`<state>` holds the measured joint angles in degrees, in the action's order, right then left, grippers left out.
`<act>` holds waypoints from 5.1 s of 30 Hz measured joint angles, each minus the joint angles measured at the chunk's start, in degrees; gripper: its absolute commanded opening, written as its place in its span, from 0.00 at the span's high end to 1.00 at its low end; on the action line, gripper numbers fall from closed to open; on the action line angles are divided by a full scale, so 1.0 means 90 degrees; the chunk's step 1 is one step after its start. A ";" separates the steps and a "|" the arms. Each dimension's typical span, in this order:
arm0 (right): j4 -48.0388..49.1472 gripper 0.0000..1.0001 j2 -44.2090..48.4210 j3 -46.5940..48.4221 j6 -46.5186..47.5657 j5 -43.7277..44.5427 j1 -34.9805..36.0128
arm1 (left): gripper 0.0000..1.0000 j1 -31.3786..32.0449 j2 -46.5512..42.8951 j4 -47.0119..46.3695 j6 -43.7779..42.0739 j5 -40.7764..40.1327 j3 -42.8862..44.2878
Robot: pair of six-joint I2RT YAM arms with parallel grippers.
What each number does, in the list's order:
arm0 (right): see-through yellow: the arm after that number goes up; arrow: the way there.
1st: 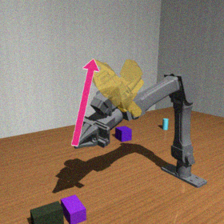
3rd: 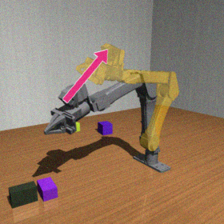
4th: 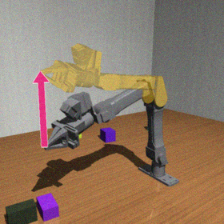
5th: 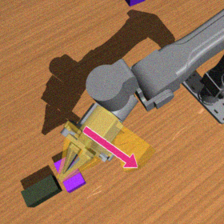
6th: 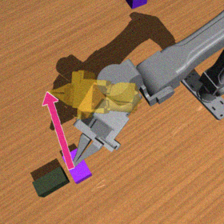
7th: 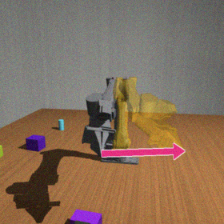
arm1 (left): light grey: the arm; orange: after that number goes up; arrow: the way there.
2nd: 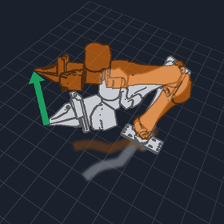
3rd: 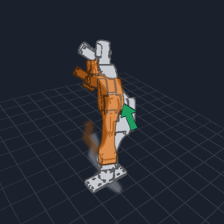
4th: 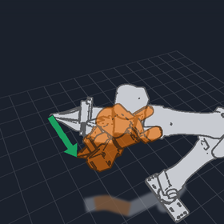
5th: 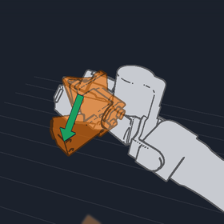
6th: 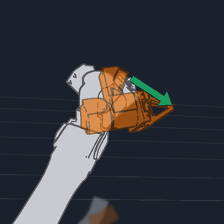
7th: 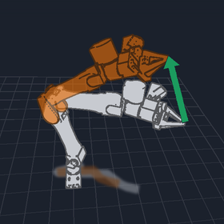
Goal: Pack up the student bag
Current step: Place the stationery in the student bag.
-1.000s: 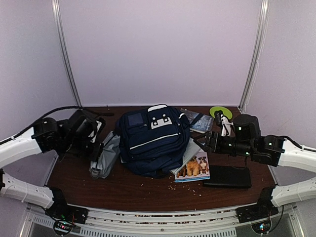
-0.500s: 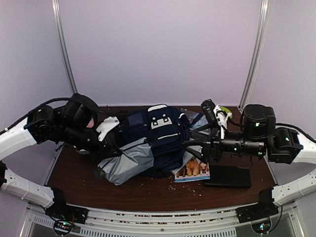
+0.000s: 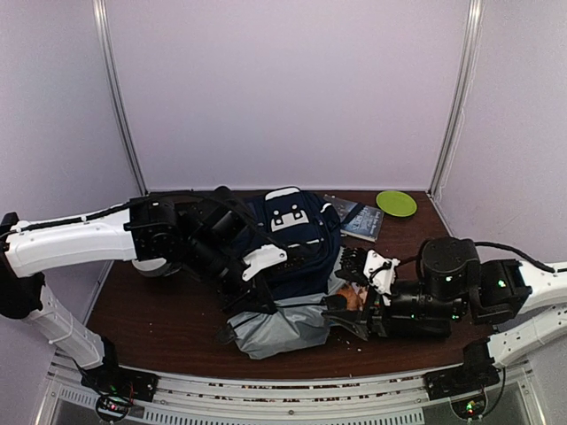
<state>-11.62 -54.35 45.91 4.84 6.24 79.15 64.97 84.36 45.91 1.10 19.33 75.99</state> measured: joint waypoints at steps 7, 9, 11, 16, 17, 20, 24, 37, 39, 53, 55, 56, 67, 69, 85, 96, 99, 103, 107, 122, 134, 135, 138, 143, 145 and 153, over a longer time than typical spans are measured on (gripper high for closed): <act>0.0146 0.26 -0.0566 -0.0024 0.0090 -0.0092 0.0015 | 1.00 0.0126 0.0024 -0.0211 -0.0041 0.0223 0.0090; 0.0185 0.31 -0.0687 -0.0036 0.0104 -0.0117 0.0017 | 1.00 0.0153 0.0027 -0.0236 -0.0041 0.0255 0.0095; 0.0248 0.40 -0.0797 -0.0036 0.0112 -0.0163 0.0019 | 1.00 0.0172 0.0027 -0.0248 -0.0041 0.0265 0.0097; 0.0267 0.70 -0.0981 -0.0034 0.0097 -0.0289 0.0019 | 1.00 0.0194 0.0027 -0.0270 -0.0041 0.0287 0.0097; 0.0267 0.75 -0.1003 -0.0034 0.0104 -0.0308 0.0019 | 1.00 0.0197 0.0024 -0.0279 -0.0041 0.0289 0.0097; 0.0255 0.96 -0.1030 -0.0034 -0.0058 -0.0367 0.0019 | 1.00 0.0199 0.0017 -0.0301 -0.0041 0.0294 0.0097; 0.0221 1.00 -0.1022 -0.0034 -0.0177 -0.0435 0.0022 | 1.00 0.0199 0.0002 -0.0352 -0.0039 0.0304 0.0097; -0.0262 1.00 -0.0158 -0.0546 -0.1498 0.0886 -0.0425 | 0.02 0.0146 -0.1462 -0.1824 0.0636 -0.1530 -0.1207; -0.0311 1.00 0.0192 -0.0750 -0.1768 0.1122 -0.0610 | 0.02 0.0053 -0.1795 -0.1994 0.0760 -0.2084 -0.1418; -0.0772 1.00 0.1613 -0.0884 -0.3575 0.2752 -0.1406 | 0.11 -0.1039 0.0772 -0.1792 0.0629 -0.3468 -0.0289; -0.0920 1.00 0.1644 -0.0884 -0.3665 0.2844 -0.1409 | 0.11 -0.1049 0.1294 -0.1581 0.0418 -0.3349 0.0129; -0.0981 1.00 0.1688 -0.0889 -0.3711 0.2885 -0.1409 | 0.10 -0.1035 0.1477 -0.1554 0.0335 -0.3279 0.0270; -0.1137 1.00 0.2186 -0.0952 -0.3755 0.3194 -0.1411 | 0.09 -0.0920 0.2166 -0.1239 -0.0359 -0.2504 0.0850; -0.1156 1.00 0.2186 -0.0986 -0.3757 0.3191 -0.1411 | 0.12 -0.0920 0.2387 -0.1229 -0.0401 -0.2470 0.0993; -0.1207 1.00 0.2251 -0.1013 -0.3757 0.3084 -0.1411 | 1.00 -0.0903 0.2820 -0.0918 -0.0537 -0.2399 0.1292; -0.1214 1.00 0.1851 -0.0549 -0.4005 0.2242 -0.1411 | 1.00 -0.1146 0.1753 -0.0952 0.0097 -0.2977 0.1324; -0.1107 1.00 0.1683 -0.0270 -0.4252 0.1863 -0.1413 | 1.00 -0.1231 0.1353 -0.0959 0.0357 -0.3286 0.1481; -0.0787 1.00 0.1537 -0.0221 -0.4685 0.1367 -0.1411 | 1.00 -0.1263 0.1112 -0.0957 0.0704 -0.3784 0.1853; -0.0636 1.00 0.0984 -0.0141 -0.5110 0.0957 -0.1413 | 1.00 -0.1263 0.1083 -0.0986 0.0981 -0.4085 0.2033; 0.1659 1.00 -0.1100 -0.0129 -0.6239 0.0510 -0.1863 | 1.00 -0.1035 0.0794 -0.1115 0.1508 -0.4095 0.1795; 0.3541 1.00 -0.3096 -0.0061 -0.7189 0.1035 -0.2030 | 1.00 -0.0721 0.0403 -0.1309 0.1914 -0.3759 0.1615; 0.3752 1.00 -0.3283 0.0002 -0.7257 0.1117 -0.2040 | 1.00 -0.0707 0.0362 -0.1326 0.1967 -0.3738 0.1588; 0.4240 1.00 -0.3939 0.0333 -0.7487 0.1307 -0.2062 | 1.00 -0.0658 0.0257 -0.1379 0.2115 -0.3689 0.1525; 0.4957 1.00 -0.5027 0.1001 -0.7983 0.1394 -0.2120 | 1.00 -0.0624 0.0085 -0.1491 0.2385 -0.3587 0.1324; 0.5387 1.00 -0.5365 0.1122 -0.8242 0.1469 -0.2135 | 1.00 -0.0622 0.0032 -0.1562 0.2482 -0.3529 0.1205; 0.7672 1.00 -0.6407 0.1168 -0.8750 0.1484 -0.2210 | 1.00 -0.0622 -0.0024 -0.1763 0.2633 -0.3441 0.1039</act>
<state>57.43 -112.01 56.42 -73.91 19.59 59.27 59.37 84.14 30.04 24.80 -11.64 85.34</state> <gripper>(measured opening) 0.046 0.028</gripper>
